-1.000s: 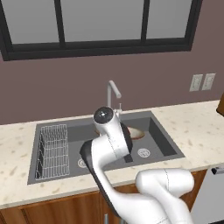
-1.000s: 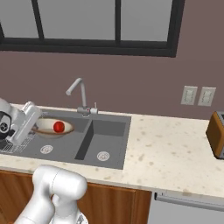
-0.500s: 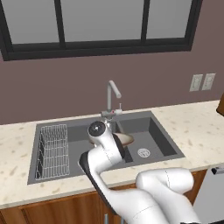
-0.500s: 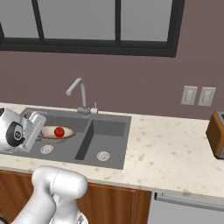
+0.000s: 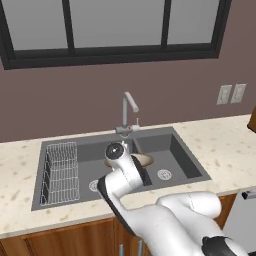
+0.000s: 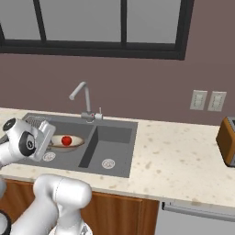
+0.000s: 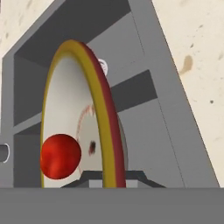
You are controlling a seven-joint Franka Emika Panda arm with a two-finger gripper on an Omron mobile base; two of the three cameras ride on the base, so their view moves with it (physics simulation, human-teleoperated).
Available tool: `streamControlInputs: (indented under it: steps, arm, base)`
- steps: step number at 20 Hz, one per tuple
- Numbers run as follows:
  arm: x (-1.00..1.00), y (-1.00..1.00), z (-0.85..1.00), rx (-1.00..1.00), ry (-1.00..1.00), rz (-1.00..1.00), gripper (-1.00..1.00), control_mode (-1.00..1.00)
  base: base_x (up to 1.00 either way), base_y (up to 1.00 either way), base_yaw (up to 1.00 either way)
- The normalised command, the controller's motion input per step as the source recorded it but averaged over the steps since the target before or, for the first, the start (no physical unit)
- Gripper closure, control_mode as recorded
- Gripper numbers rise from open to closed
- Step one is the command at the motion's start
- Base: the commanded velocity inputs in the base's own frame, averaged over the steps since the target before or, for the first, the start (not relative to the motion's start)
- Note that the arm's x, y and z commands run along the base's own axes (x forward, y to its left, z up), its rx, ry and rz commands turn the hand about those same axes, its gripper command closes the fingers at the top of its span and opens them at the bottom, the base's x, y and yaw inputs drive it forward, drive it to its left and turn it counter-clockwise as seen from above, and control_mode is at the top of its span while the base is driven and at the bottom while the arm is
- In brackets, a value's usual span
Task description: Pick the tomato from the cabinet and place it in the bowl. Then pick the bowl and place it in the sink. Then turn on the sink facuet.
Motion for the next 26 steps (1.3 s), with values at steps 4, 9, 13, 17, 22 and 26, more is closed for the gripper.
streamControlInputs:
  steps: [4,9,13,17,22,26]
  arm:
    - [0.38,0.17,-0.28,0.02,0.03,-0.09,1.0,-1.0]
    - [0.21,0.37,-0.24,0.02,0.02,-0.07,1.0,-1.0]
    - [0.24,0.27,-0.34,0.03,0.0,-0.06,1.0,-1.0]
    - [0.32,0.13,-0.36,0.05,0.0,-0.07,1.0,-1.0]
    - [0.39,0.25,-0.22,0.05,0.0,-0.1,1.0,-1.0]
    - [0.23,0.24,-0.08,0.07,0.0,-0.13,1.0,-1.0]
  base:
    - [0.0,0.0,0.0]
    - [0.0,0.0,0.0]
    - [0.0,0.0,0.0]
    - [0.0,0.0,0.0]
    - [0.0,0.0,0.0]
    - [0.0,0.0,0.0]
